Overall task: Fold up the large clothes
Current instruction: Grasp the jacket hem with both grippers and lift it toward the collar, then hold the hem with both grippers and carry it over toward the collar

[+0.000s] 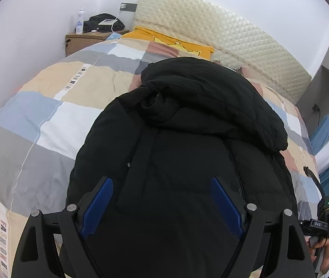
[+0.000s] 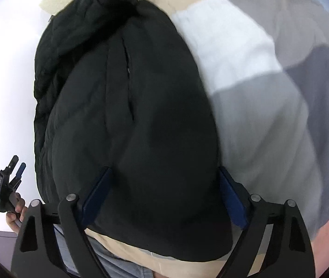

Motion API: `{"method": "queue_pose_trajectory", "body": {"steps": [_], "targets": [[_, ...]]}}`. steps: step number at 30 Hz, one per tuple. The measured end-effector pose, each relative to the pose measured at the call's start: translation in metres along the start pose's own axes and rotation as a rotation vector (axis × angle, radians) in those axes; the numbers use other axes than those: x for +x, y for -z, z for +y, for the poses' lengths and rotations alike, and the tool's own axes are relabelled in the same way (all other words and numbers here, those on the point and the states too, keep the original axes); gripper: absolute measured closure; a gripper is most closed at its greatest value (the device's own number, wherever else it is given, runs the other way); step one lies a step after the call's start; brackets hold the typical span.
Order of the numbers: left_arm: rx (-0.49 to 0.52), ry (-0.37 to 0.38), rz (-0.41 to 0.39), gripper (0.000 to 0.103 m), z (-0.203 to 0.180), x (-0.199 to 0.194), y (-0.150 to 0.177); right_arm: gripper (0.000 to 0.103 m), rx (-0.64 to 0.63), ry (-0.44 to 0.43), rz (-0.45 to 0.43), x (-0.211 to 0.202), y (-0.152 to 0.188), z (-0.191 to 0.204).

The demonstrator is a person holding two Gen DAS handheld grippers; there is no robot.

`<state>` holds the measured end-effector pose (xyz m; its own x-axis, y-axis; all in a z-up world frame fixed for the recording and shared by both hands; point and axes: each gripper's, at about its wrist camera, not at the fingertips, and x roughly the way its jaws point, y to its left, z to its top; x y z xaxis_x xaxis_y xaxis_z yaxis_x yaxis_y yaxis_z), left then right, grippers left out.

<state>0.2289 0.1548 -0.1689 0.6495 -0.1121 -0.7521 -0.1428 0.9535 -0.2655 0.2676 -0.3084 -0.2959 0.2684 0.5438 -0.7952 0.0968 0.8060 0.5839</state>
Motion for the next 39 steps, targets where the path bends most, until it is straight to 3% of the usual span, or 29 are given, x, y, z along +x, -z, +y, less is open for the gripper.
{"method": "queue_pose_trajectory", "body": {"steps": [2,5,6,8,11,12,16,22,24,25,26,28,31,33,34,35,38,39], "targets": [[0.005,-0.003,0.009,0.017,-0.002,0.003,0.001,0.014,-0.005,-0.010,-0.011,-0.002,0.002,0.003],[0.013,0.001,0.028,0.017,-0.003,0.006,0.002,0.021,-0.009,-0.106,-0.036,-0.009,0.005,0.011],[0.014,0.001,0.033,0.017,-0.003,0.007,0.003,0.027,-0.018,-0.140,-0.056,-0.014,0.007,0.015],[0.015,-0.002,0.039,0.017,-0.004,0.008,0.003,0.059,-0.055,-0.155,-0.112,-0.027,0.009,0.023],[0.016,-0.012,0.040,0.017,-0.003,0.009,0.004,0.076,-0.082,-0.188,-0.185,-0.046,0.011,0.030],[0.016,-0.012,0.041,0.017,-0.004,0.009,0.005,0.078,-0.073,-0.202,-0.200,-0.050,0.011,0.028],[0.022,-0.015,0.049,0.017,-0.006,0.010,0.006,0.078,-0.033,-0.197,-0.185,-0.047,0.008,0.020],[0.032,-0.002,0.060,0.017,-0.006,0.010,0.008,0.074,0.025,-0.103,-0.154,-0.028,0.005,0.006],[0.039,0.002,0.064,0.017,-0.007,0.010,0.008,0.053,0.040,-0.058,-0.161,-0.026,0.004,0.002],[0.042,0.004,0.063,0.017,-0.008,0.010,0.008,0.034,0.036,-0.029,-0.172,-0.025,0.003,0.001],[0.041,0.005,0.061,0.017,-0.007,0.010,0.008,0.023,0.029,0.025,-0.187,-0.026,0.002,0.001],[0.035,0.017,0.058,0.017,-0.006,0.009,0.008,0.023,0.015,0.065,-0.190,-0.024,0.000,0.004],[0.014,0.046,0.055,0.017,-0.001,0.006,0.007,0.024,0.013,0.003,-0.143,-0.015,-0.002,0.009],[-0.018,0.076,0.052,0.017,0.004,0.004,0.007,0.033,-0.011,-0.111,-0.109,-0.010,0.000,0.018],[-0.043,0.103,0.061,0.017,0.008,0.003,0.007,0.044,-0.037,-0.100,-0.118,-0.013,0.001,0.023],[-0.057,0.121,0.074,0.017,0.011,0.005,0.007,0.062,-0.069,-0.073,-0.127,-0.015,0.002,0.029],[-0.088,0.151,0.142,0.017,0.015,0.013,0.005,0.083,-0.086,-0.068,-0.139,-0.023,0.003,0.031],[-0.088,0.151,0.149,0.017,0.016,0.013,0.005,0.084,-0.083,-0.078,-0.149,-0.028,0.004,0.031]]}}
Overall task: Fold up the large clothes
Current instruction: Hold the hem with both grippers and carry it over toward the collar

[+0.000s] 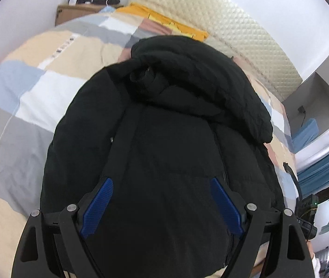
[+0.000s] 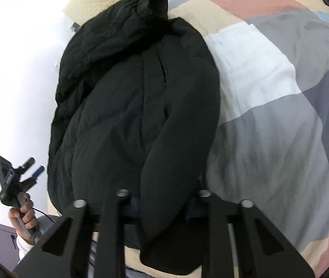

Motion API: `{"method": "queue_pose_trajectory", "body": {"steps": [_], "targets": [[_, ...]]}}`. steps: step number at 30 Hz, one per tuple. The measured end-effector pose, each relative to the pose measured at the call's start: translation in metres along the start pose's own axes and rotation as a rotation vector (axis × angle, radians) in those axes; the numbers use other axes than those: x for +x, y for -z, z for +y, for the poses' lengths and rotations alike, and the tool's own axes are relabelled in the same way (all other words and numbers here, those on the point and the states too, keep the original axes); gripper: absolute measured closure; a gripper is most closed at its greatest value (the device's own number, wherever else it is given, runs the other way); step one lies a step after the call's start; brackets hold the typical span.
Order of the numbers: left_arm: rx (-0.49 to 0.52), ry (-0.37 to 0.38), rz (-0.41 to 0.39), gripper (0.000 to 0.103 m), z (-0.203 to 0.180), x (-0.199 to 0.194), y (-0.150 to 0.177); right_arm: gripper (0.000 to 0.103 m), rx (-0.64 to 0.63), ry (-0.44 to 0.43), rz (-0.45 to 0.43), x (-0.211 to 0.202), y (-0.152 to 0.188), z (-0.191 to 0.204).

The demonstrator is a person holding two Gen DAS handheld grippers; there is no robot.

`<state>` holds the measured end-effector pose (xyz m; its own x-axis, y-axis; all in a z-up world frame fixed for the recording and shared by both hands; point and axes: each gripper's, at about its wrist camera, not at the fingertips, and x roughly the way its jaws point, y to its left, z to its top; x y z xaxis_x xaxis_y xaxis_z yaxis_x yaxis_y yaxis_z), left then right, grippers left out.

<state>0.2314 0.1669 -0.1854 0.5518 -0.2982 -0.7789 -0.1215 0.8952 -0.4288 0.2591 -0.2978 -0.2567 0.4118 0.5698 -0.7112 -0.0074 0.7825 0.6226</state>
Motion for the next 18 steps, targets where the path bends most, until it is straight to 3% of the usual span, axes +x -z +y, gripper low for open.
{"method": "queue_pose_trajectory", "body": {"steps": [4,7,10,12,15,18], "targets": [[-0.025,0.039,-0.005,0.017,0.011,-0.014,-0.006,0.089,-0.028,-0.030,-0.055,-0.016,0.006,0.007],[-0.097,0.003,-0.019,0.017,0.038,-0.028,-0.013,0.089,-0.039,-0.038,-0.071,-0.021,0.007,0.009],[-0.242,-0.174,0.025,0.017,0.086,-0.037,-0.018,0.089,-0.030,-0.038,-0.064,-0.022,0.007,0.004],[-0.327,-0.137,0.080,0.016,0.117,-0.034,-0.017,0.089,-0.023,-0.036,-0.060,-0.020,0.007,0.005],[-0.370,-0.094,0.179,0.014,0.147,-0.018,-0.007,0.089,-0.017,-0.026,-0.052,-0.018,0.008,0.005],[-0.385,0.038,0.280,0.014,0.153,0.005,0.009,0.088,-0.005,-0.017,-0.044,-0.014,0.009,0.007]]}}
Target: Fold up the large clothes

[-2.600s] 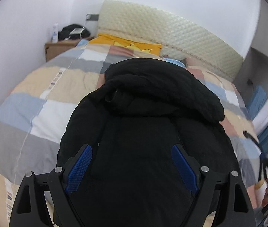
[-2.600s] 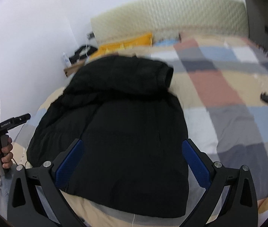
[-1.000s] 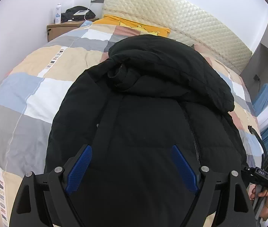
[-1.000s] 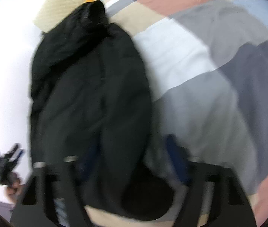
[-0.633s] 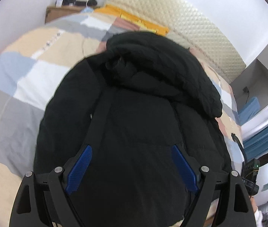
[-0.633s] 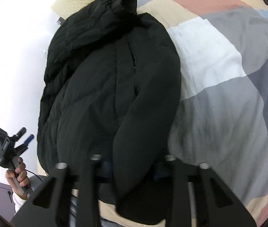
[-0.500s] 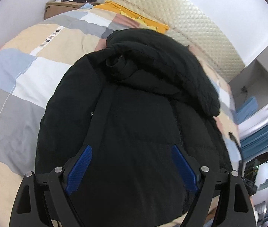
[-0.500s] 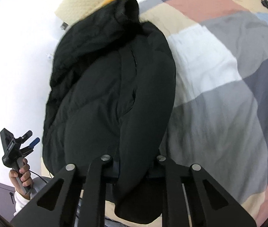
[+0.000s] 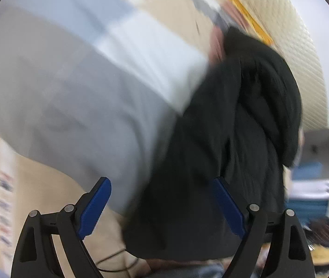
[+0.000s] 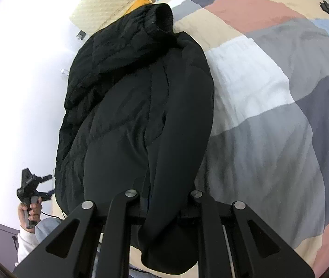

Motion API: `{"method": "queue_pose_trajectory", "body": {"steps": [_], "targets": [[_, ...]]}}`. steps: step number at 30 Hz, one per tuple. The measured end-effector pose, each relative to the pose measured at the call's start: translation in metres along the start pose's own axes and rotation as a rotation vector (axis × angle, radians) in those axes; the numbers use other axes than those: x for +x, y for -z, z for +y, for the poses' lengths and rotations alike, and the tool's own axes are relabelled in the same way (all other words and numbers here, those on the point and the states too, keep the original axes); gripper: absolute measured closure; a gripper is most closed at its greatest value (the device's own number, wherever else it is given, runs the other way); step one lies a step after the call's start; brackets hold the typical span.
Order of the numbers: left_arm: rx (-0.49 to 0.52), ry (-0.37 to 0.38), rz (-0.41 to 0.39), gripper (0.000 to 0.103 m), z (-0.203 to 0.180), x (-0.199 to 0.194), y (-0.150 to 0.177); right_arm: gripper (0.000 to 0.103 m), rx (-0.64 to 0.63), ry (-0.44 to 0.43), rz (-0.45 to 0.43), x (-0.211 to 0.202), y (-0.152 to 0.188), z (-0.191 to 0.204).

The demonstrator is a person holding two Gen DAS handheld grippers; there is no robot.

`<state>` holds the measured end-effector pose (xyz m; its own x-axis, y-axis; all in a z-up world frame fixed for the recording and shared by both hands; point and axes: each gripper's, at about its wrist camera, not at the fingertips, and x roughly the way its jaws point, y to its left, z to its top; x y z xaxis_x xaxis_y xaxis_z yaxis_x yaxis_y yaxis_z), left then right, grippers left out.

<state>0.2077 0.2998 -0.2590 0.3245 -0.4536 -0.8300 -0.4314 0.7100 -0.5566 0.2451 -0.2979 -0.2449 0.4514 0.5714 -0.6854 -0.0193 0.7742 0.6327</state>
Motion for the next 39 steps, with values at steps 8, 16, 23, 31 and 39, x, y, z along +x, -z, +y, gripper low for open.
{"method": "queue_pose_trajectory", "body": {"steps": [8,16,23,31,39], "targets": [[0.158,0.132,0.102,0.014,-0.016,0.039,0.000,0.066,0.156,-0.006,0.049,0.007,0.003,-0.029],[0.395,0.117,0.166,0.014,-0.047,0.065,0.019,0.053,0.140,0.004,0.097,0.015,0.006,-0.028],[0.446,0.091,0.224,0.036,-0.073,0.067,0.033,0.054,0.100,-0.025,0.106,0.015,0.005,-0.022],[0.497,-0.075,0.158,0.075,-0.107,0.047,0.054,0.084,-0.089,0.075,0.008,-0.002,0.006,0.014],[0.546,-0.202,-0.013,0.091,-0.127,0.020,0.078,0.087,-0.162,0.134,-0.092,-0.026,0.013,0.025]]}}
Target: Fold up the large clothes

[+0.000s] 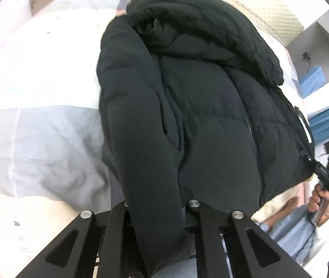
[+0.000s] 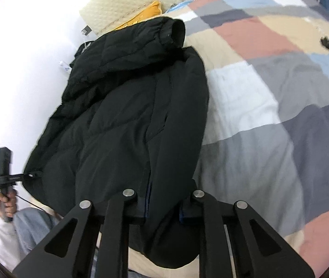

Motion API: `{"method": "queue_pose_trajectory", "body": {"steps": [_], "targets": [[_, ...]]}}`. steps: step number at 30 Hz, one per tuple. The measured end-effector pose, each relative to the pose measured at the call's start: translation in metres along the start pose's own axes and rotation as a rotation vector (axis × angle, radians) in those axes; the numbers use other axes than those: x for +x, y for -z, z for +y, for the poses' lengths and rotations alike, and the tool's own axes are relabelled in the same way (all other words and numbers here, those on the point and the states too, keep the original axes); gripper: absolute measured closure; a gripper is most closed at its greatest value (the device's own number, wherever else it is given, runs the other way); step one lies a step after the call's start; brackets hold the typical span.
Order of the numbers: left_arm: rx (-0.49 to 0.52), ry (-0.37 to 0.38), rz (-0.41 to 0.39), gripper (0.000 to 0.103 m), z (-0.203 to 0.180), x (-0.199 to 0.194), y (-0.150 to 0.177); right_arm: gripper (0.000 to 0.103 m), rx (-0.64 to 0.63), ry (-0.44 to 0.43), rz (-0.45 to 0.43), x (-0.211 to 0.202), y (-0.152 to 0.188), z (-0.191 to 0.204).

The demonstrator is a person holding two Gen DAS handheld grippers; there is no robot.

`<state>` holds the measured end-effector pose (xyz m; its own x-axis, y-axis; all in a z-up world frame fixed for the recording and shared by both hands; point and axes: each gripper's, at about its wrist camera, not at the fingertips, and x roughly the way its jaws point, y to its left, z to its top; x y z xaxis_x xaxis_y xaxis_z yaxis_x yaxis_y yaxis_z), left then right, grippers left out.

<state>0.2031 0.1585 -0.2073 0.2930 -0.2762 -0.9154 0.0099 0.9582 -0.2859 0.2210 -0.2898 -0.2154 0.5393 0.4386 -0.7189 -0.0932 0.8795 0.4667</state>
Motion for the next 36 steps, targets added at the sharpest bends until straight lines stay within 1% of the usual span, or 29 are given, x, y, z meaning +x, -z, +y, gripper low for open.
{"method": "queue_pose_trajectory", "body": {"steps": [3,6,9,11,13,18,20,23,26,30,32,34,36], "targets": [[-0.023,-0.023,-0.040,0.092,-0.002,-0.014,0.003,0.089,-0.030,0.033,-0.026,-0.010,0.001,0.009],[-0.084,-0.057,-0.067,0.092,0.001,-0.020,-0.001,0.091,-0.113,0.134,-0.034,-0.013,0.000,0.027],[-0.138,-0.087,-0.087,0.093,-0.001,-0.034,-0.003,0.092,-0.119,0.153,-0.043,-0.016,-0.004,0.033],[-0.153,-0.094,-0.100,0.093,-0.004,-0.042,-0.004,0.093,-0.121,0.166,-0.060,-0.024,-0.004,0.038],[-0.161,-0.099,-0.119,0.093,-0.009,-0.054,-0.002,0.093,-0.120,0.171,-0.078,-0.033,-0.005,0.040],[-0.156,-0.084,-0.156,0.093,-0.016,-0.086,0.010,0.093,-0.123,0.173,-0.129,-0.060,-0.009,0.047],[-0.150,-0.067,-0.170,0.094,-0.016,-0.099,0.018,0.093,-0.141,0.185,-0.146,-0.076,-0.008,0.049],[-0.150,-0.039,-0.202,0.094,-0.016,-0.122,0.029,0.094,-0.133,0.165,-0.183,-0.100,-0.007,0.053],[-0.158,-0.028,-0.227,0.094,-0.013,-0.143,0.038,0.094,-0.151,0.173,-0.220,-0.122,-0.004,0.060],[-0.151,-0.025,-0.257,0.094,-0.013,-0.170,0.044,0.094,-0.176,0.180,-0.247,-0.143,0.009,0.071],[-0.142,-0.028,-0.257,0.095,-0.016,-0.179,0.046,0.094,-0.183,0.176,-0.265,-0.156,0.013,0.074],[-0.148,-0.025,-0.239,0.095,-0.019,-0.190,0.051,0.094,-0.187,0.170,-0.273,-0.167,0.016,0.076],[-0.136,-0.023,-0.247,0.095,-0.020,-0.201,0.052,0.094,-0.188,0.165,-0.280,-0.180,0.016,0.077]]}}
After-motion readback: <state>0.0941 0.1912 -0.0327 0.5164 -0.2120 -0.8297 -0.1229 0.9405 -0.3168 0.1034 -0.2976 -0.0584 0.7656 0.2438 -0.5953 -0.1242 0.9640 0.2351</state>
